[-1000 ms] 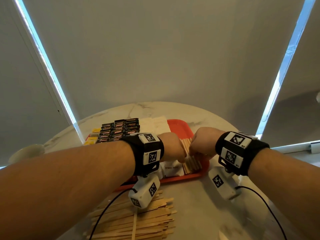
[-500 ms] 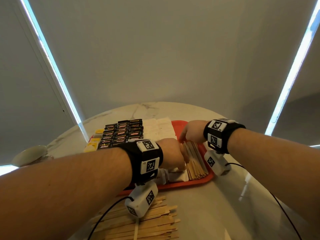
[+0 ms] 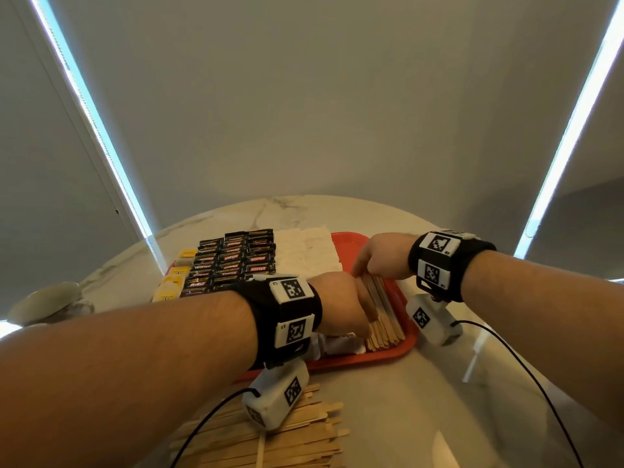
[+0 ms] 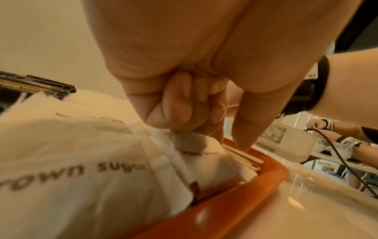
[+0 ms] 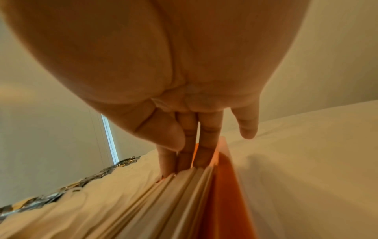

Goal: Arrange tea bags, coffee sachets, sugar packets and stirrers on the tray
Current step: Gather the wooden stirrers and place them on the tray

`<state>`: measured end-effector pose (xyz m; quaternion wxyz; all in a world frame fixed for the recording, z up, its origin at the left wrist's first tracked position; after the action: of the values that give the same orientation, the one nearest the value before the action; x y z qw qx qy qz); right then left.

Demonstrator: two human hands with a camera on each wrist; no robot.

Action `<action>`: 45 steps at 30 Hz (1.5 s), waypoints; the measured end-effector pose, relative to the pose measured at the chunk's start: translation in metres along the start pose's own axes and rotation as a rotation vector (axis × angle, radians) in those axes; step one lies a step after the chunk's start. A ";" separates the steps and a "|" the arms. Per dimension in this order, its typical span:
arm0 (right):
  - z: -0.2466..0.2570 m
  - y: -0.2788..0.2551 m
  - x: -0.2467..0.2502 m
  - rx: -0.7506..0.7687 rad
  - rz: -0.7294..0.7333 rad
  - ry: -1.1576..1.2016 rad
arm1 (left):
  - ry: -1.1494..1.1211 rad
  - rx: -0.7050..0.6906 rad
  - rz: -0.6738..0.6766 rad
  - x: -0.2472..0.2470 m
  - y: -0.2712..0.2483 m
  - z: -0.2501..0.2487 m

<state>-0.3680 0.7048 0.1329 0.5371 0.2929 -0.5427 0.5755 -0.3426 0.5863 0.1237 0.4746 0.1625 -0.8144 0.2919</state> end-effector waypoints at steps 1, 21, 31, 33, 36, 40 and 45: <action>0.000 0.000 0.000 0.004 0.005 0.003 | 0.011 -0.003 0.006 0.000 -0.001 -0.001; 0.016 -0.031 0.007 0.110 -0.261 0.106 | -0.092 0.007 -0.187 0.019 -0.037 0.014; 0.150 -0.123 -0.073 0.643 0.071 -0.176 | 0.046 0.107 -0.209 0.017 -0.181 0.088; 0.166 -0.134 -0.093 0.722 0.112 -0.297 | 0.042 0.153 -0.147 0.004 -0.203 0.104; 0.178 -0.138 -0.103 0.723 0.078 -0.370 | 0.063 0.229 -0.050 -0.015 -0.226 0.122; 0.181 -0.137 -0.100 0.633 0.048 -0.372 | 0.021 0.236 0.026 -0.040 -0.242 0.129; 0.181 -0.138 -0.108 0.486 0.101 -0.269 | 0.075 0.238 0.051 -0.057 -0.238 0.127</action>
<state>-0.2562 0.4795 0.1198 0.3449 0.4594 -0.4691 0.6708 -0.2709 0.3206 0.1024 0.4746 0.1857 -0.7595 0.4043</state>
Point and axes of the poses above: each hand's wrist, its own y-axis towards the middle knuckle, its own x-axis out of the back of the hand, z = x × y, the point moved 6 cm from there along y, towards the middle knuckle, and after that the axes turned 3 degrees about -x, right-handed, at the moved point
